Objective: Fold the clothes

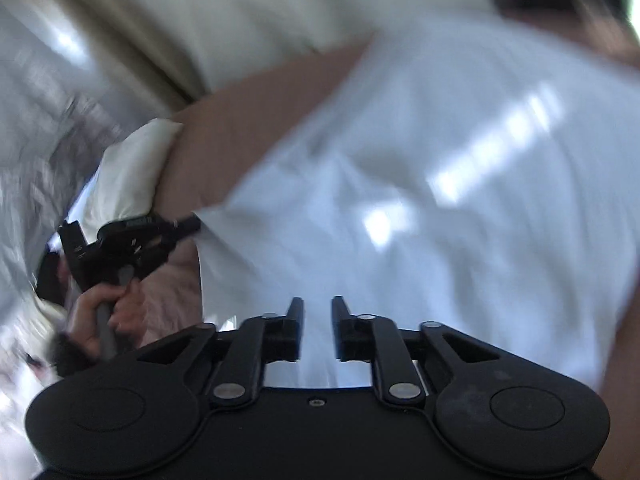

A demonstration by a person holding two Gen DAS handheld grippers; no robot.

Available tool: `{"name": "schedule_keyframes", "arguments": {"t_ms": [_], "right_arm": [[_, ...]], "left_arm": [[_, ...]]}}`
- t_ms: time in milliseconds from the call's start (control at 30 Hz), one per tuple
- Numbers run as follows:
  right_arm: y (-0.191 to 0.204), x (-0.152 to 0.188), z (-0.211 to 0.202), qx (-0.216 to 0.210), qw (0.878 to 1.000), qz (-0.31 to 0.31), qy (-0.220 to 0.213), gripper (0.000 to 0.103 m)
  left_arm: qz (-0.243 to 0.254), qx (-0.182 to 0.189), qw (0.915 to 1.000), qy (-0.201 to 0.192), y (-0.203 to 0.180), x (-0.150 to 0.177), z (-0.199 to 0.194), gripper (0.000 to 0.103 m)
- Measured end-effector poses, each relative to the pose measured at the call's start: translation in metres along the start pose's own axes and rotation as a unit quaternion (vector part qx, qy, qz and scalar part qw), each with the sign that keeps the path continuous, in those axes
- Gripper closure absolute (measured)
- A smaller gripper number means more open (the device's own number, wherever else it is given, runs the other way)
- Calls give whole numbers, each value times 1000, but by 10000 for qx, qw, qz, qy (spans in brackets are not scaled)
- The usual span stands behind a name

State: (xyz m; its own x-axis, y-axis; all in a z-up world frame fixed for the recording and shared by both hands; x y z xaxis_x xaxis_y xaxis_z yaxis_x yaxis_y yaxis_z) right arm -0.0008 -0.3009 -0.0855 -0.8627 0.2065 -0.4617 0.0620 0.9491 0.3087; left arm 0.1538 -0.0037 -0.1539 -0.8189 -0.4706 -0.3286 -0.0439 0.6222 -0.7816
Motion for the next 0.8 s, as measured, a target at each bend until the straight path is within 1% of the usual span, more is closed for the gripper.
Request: {"name": "schedule_keyframes", "arguments": {"t_ms": [33, 67, 100, 133, 200, 267, 333, 400, 467, 533, 567, 600, 633, 667, 700, 733, 767, 800], "right_arm": [[11, -22, 9, 33, 9992, -383, -119, 68], [22, -40, 22, -37, 9974, -708, -118, 55], [31, -55, 33, -115, 9954, -949, -89, 51], [36, -67, 48, -163, 9946, -1028, -30, 51], [45, -90, 79, -258, 9926, -1185, 89, 51], [49, -99, 104, -322, 9892, -1418, 165, 51], [46, -106, 122, -289, 9881, -1503, 179, 51], [37, -105, 136, -361, 9911, -1266, 202, 51], [32, -109, 153, -565, 9936, -927, 322, 51], [28, -108, 171, -673, 9938, -714, 530, 46], [29, -105, 182, -679, 9919, -774, 740, 46], [29, -100, 188, -619, 9909, -861, 833, 46], [33, -100, 188, -635, 9903, -954, 784, 53], [40, -102, 184, -729, 9892, -1101, 642, 67], [47, -105, 180, -748, 9868, -1346, 511, 88], [53, -110, 178, -657, 9831, -1674, 356, 91], [59, -118, 175, -600, 9806, -1858, 174, 92], [65, -127, 173, -542, 9774, -2041, -7, 93]], "left_arm": [[3, 75, 10000, 54, -4, 1, -1, 92], [-43, 213, 9997, 122, -8, 3, -2, 92], [-89, 352, 9992, 192, -12, 6, -3, 92], [-142, 493, 9983, 276, -16, 9, -4, 90], [-117, 652, 9971, 378, -22, 13, -2, 85], [61, 526, 9976, 440, -24, 18, 6, 78], [238, 401, 9977, 499, -25, 22, 13, 77], [389, 379, 9974, 478, -25, 22, 21, 77], [356, 628, 9963, 466, -28, 21, 28, 77], [248, 1214, 9903, 631, -35, 21, 36, 77], [179, 1378, 9880, 675, -37, 20, 41, 77], [167, 1386, 9882, 627, -36, 18, 44, 77], [160, 1387, 9885, 580, -35, 16, 48, 79], [219, 1298, 9898, 551, -34, 15, 50, 88], [330, 1191, 9910, 523, -32, 15, 49, 91], [440, 1084, 9919, 495, -31, 14, 47, 97], [547, 975, 9927, 461, -30, 13, 45, 98], [616, 847, 9939, 346, -29, 9, 42, 98]]}}
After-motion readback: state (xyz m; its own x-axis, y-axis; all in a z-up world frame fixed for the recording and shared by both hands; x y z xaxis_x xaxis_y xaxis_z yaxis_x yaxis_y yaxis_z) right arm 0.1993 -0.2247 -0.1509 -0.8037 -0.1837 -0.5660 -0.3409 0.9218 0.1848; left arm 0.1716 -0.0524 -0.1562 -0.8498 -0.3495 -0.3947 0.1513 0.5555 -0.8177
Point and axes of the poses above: each gripper's, at about its wrist camera, not at the fingertips, and z roughly the way its jaws point, y to its left, x to its underside, the point moved 10 cm from there along z, roughly the way its jaws point, and after that the axes turned 6 degrees about x, right-handed, at the moved point
